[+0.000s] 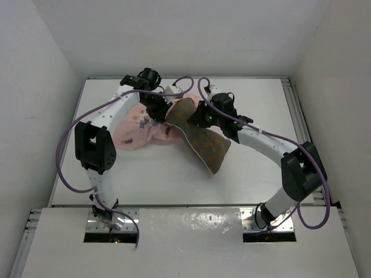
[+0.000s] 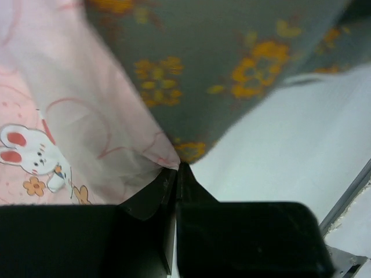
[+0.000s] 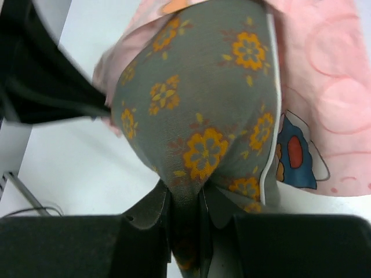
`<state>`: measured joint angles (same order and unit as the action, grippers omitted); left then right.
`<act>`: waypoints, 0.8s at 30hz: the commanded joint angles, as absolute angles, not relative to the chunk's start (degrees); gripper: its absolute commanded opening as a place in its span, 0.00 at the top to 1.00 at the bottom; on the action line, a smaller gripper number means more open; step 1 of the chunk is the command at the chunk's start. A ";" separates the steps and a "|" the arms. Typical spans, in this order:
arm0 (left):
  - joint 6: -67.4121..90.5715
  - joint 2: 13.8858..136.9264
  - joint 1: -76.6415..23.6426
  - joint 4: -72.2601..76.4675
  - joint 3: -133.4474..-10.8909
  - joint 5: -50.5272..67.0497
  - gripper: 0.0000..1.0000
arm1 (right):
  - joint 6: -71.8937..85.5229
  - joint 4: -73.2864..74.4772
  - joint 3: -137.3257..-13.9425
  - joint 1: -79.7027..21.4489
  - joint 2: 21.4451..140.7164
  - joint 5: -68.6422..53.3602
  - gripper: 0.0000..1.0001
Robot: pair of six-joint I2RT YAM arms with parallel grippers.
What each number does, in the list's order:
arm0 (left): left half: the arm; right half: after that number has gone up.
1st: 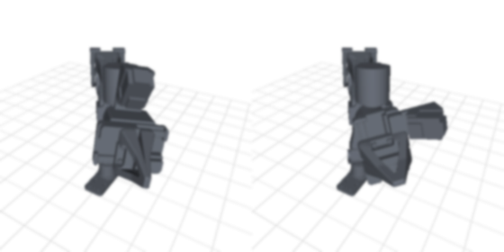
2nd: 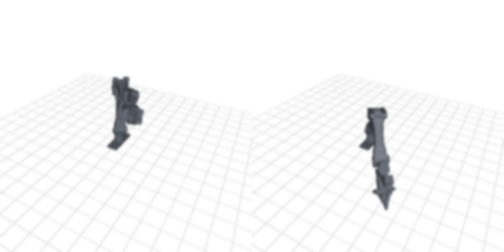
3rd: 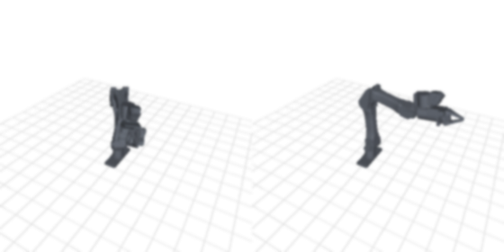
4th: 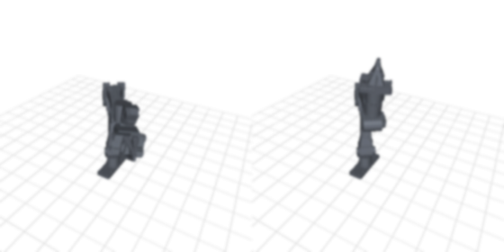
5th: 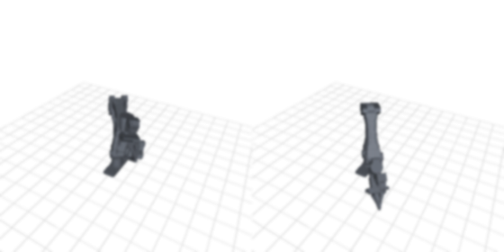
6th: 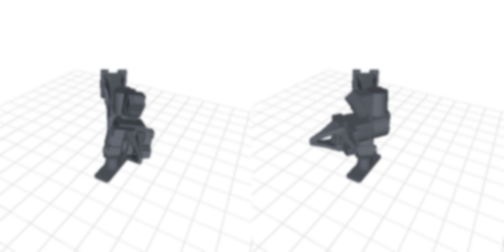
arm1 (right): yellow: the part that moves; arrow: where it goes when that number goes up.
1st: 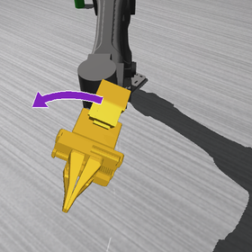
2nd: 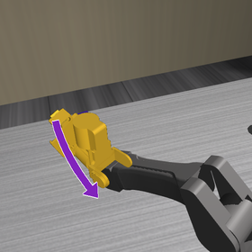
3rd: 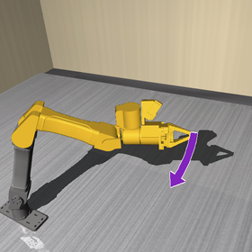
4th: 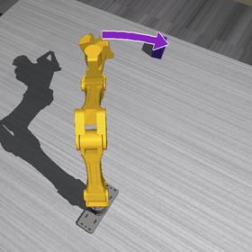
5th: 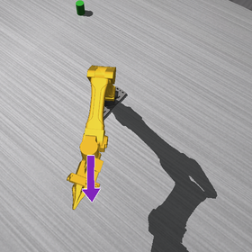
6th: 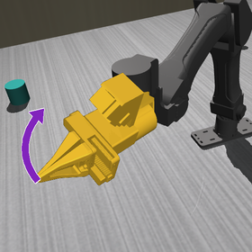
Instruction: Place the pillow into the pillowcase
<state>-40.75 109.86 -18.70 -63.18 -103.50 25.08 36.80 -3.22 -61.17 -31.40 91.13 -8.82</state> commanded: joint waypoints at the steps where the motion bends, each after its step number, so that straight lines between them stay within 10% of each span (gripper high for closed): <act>1: -43.24 107.40 -20.83 -66.71 -105.29 26.44 1.00 | 39.99 -14.95 -67.84 -29.97 93.06 -8.78 1.00; 11: -48.94 105.82 -21.18 -69.95 -102.05 32.77 1.00 | 42.47 -13.63 -66.44 -28.56 99.05 -7.91 1.00; 14: -51.06 106.08 -21.53 -70.93 -100.29 36.47 0.79 | 40.00 -12.13 -66.45 -29.26 100.19 -13.41 1.00; 20: -42.67 107.48 -18.38 -61.55 -100.00 35.95 0.35 | 35.87 -6.87 -62.41 -28.40 97.75 -18.28 0.03; 24: -30.52 109.60 -17.49 -49.69 -105.99 29.55 0.32 | 34.63 -3.52 -58.89 -23.92 92.38 -15.74 0.01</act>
